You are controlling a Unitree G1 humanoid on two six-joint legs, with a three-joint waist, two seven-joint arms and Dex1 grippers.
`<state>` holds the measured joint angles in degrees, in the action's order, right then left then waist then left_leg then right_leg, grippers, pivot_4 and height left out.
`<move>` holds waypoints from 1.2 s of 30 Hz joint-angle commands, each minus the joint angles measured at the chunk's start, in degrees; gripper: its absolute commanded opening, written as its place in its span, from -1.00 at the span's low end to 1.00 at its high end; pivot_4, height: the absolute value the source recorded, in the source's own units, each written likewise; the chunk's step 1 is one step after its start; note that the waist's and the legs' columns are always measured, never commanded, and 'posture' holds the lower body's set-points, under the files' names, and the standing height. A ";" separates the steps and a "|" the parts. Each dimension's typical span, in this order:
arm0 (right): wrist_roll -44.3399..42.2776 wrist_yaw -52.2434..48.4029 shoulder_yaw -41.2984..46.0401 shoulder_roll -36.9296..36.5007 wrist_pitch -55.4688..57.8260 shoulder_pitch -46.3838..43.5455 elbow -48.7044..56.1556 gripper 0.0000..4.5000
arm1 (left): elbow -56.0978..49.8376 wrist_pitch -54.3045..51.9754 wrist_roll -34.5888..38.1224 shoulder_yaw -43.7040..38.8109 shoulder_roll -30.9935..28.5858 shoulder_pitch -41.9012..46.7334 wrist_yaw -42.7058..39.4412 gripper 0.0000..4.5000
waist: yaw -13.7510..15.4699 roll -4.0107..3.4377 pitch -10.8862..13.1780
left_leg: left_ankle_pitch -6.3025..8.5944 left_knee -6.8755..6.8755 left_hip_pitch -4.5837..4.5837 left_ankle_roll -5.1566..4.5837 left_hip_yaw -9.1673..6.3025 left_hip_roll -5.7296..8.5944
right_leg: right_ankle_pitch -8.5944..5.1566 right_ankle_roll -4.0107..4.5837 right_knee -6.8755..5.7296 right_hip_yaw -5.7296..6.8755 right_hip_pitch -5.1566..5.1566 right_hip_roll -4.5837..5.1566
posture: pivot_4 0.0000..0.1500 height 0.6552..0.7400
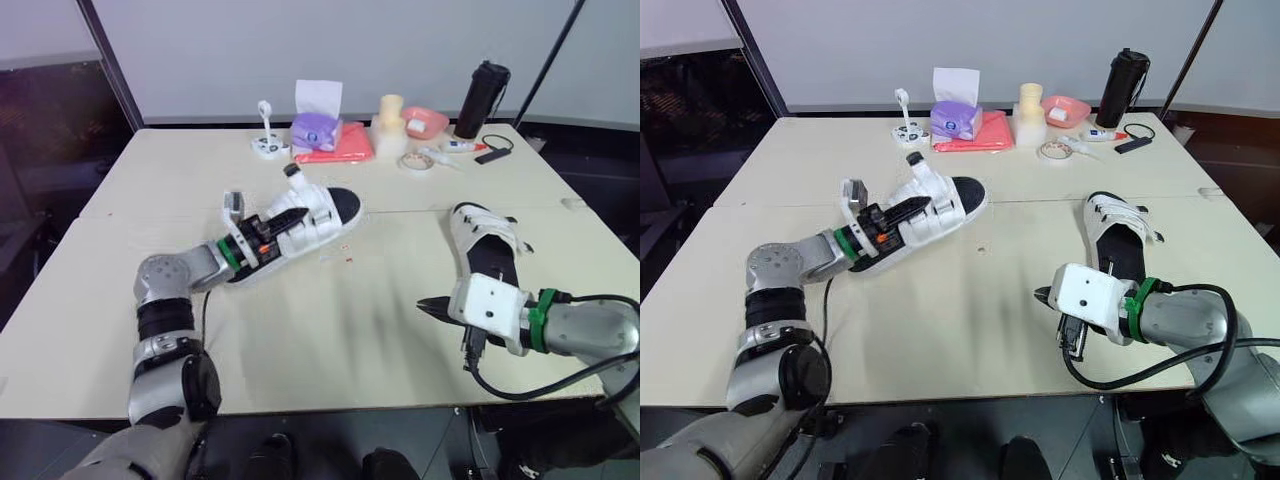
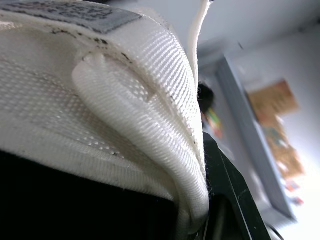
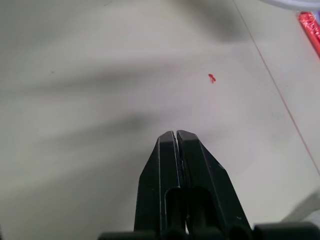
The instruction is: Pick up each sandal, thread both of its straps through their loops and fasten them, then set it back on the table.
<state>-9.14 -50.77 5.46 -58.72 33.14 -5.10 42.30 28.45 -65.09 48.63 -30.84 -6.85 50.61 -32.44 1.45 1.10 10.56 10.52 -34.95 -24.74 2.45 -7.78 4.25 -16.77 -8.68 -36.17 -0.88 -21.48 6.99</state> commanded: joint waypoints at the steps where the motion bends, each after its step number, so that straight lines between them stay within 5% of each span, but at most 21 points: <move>1: 0.45 0.22 -0.96 0.10 -1.90 -2.29 -0.79 -1.00 | 3.49 13.21 -4.21 2.29 5.53 4.33 5.85 -0.99 | 0.72 0.04 0.02 | 0.01 -0.04 -0.01 -0.01 0.01 0.01 | 0.02 -0.03 0.05 0.00 0.03 0.00 | 1.00 1.00; 11: 0.56 0.71 -3.15 0.50 -2.40 -4.04 -1.66 -1.00 | 30.82 56.60 -10.51 -4.17 15.16 18.90 29.03 -0.99 | 0.63 0.09 0.06 | -0.08 -0.13 -0.78 0.07 0.24 0.09 | 0.28 -0.08 -0.10 -0.12 -0.98 -0.03 | 1.00 1.00; 23: 0.75 1.82 -4.96 1.31 -1.43 -5.12 -1.30 -1.00 | 41.30 71.34 -9.72 -6.69 16.98 21.27 29.18 -0.99 | 0.70 0.09 0.06 | -0.05 -0.20 -0.75 -0.03 0.26 0.14 | 0.33 -0.17 -0.12 -0.13 -0.86 -0.04 | 1.00 1.00; 27: 0.91 1.97 -5.74 1.70 -1.41 -5.88 -1.58 -1.00 | 41.58 71.15 -9.87 -6.58 16.94 21.01 29.17 -0.29 | 0.65 0.09 0.05 | -0.06 -0.20 -0.73 -0.03 0.26 0.13 | 0.33 -0.17 -0.16 -0.14 -0.86 -0.05 | 1.00 1.00; 32: 1.04 1.98 -6.33 1.87 -1.62 -6.44 -2.07 -1.00 | 39.52 68.11 -11.90 -4.14 15.51 20.32 30.02 0.90 | 0.64 0.08 0.05 | -0.06 -0.26 -0.70 -0.04 0.25 0.13 | 0.33 -0.17 -0.25 -0.13 -0.84 -0.07 | 1.00 1.00; 36: 0.96 1.65 -6.93 2.12 -1.90 -6.97 -2.47 -1.00 | 34.66 63.20 -11.78 -2.91 14.32 18.39 31.22 0.99 | 0.46 0.08 0.04 | -0.08 -0.28 -0.63 -0.01 0.24 0.12 | 0.33 -0.17 -0.37 -0.15 -0.83 -0.08 | 1.00 1.00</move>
<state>-8.12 -49.24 -1.87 -57.13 32.02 -11.13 39.05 66.26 -0.01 37.18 -34.82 8.00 69.16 -1.54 1.91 1.18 10.60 10.42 -35.23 -25.37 2.45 -7.55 4.37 -16.45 -8.85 -36.57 -1.03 -22.33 6.89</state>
